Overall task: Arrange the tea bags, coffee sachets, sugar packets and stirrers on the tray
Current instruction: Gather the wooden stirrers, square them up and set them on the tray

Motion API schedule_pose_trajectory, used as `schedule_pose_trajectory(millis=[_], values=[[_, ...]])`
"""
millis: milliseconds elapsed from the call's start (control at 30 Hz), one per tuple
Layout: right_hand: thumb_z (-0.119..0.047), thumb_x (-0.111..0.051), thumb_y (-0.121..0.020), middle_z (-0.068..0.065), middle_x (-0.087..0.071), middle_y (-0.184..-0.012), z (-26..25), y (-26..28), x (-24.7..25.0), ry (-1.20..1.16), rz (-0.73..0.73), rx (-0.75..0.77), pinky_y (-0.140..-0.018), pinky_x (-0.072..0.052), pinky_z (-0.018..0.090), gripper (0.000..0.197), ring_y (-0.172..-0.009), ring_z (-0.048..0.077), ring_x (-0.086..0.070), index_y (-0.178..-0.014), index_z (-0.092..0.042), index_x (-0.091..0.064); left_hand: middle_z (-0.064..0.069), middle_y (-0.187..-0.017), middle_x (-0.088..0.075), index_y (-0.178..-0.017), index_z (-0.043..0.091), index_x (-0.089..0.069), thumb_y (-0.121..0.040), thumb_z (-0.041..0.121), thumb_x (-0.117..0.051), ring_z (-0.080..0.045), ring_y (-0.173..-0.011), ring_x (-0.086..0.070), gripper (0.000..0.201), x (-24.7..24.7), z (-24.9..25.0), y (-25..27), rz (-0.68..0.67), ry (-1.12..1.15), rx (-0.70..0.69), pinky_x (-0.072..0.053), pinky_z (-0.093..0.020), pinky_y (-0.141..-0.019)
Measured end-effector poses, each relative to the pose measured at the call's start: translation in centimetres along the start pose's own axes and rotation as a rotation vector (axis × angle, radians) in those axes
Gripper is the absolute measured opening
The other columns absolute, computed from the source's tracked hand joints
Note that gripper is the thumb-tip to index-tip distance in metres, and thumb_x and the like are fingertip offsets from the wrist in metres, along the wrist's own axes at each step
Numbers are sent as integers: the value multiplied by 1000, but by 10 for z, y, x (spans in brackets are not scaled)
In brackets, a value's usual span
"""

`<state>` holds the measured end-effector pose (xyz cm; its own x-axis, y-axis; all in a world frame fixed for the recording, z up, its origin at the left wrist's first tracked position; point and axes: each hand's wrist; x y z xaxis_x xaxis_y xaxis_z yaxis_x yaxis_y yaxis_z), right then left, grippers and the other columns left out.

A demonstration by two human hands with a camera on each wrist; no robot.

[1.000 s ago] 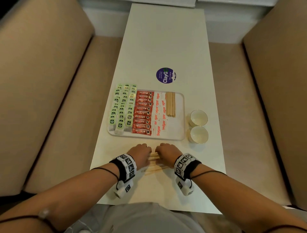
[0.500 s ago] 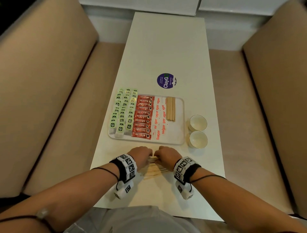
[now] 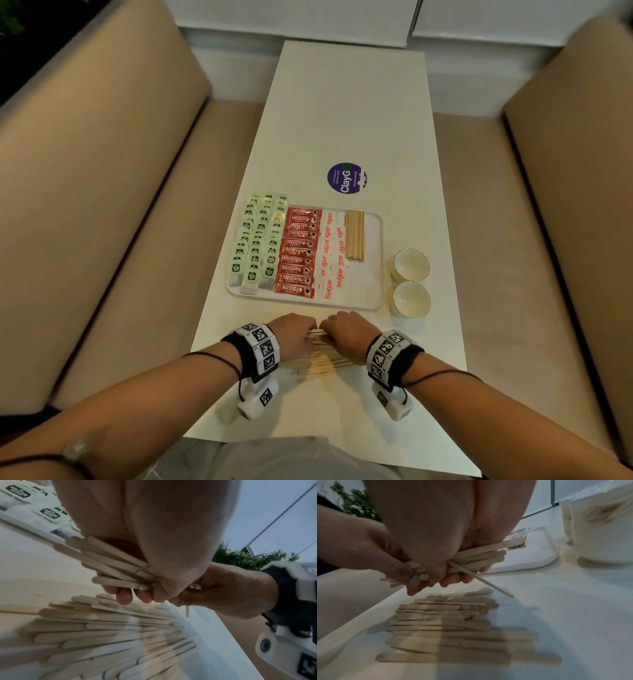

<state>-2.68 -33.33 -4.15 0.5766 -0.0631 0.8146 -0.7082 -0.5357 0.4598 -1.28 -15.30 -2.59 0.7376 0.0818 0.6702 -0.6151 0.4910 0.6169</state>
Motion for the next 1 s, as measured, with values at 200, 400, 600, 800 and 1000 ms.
schedule_pose_trajectory(millis=[200,400,600,800,1000], values=[[-37,-43,-108,15,-65,-115,-9,3,22,-3,-132,-4,-79,-44,38,36,-101,35,-64,-120,-6,-57,-6,-99,-69,-94,19,-61,-86,30,-61,-26,-89,-64,14,22,13,9,-88,47,-44,-55,-38,-82],[-38,-52,-104,12,-69,-96,-16,4,48,156,-156,-29,-74,-53,38,35,-81,29,-65,-106,-5,-65,-7,-94,-70,-95,14,-63,-94,50,-43,-24,-84,-65,41,23,19,10,-68,-3,-44,-55,-41,-81],[-38,-54,-100,5,-67,-87,-8,9,72,148,-51,12,-68,-50,32,29,-74,23,-61,-100,-12,-67,-12,-92,-62,-90,11,-55,-104,33,-40,-22,-77,-51,30,40,19,11,-62,-36,-99,-37,-33,-67],[-58,-41,-97,-8,-69,-80,21,26,111,-191,185,7,-67,-55,32,43,-68,10,-63,-97,-28,-72,-2,-73,-51,-84,17,-49,-107,42,-38,-18,-64,-44,35,61,1,16,26,129,-160,-41,-37,-63],[-53,-27,-107,-2,-72,-81,15,28,125,-500,388,-89,-74,-56,42,57,-67,12,-64,-94,-20,-72,6,-66,-46,-77,21,-45,-105,37,-46,-11,-56,-39,32,79,18,21,138,219,-154,-31,-27,-55]])
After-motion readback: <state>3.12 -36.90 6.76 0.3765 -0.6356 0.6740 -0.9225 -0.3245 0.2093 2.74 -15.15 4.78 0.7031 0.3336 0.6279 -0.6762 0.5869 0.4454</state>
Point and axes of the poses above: each hand's wrist, its own y-axis away from the middle knuckle, its own x-axis out of the back of the hand, z = x × y
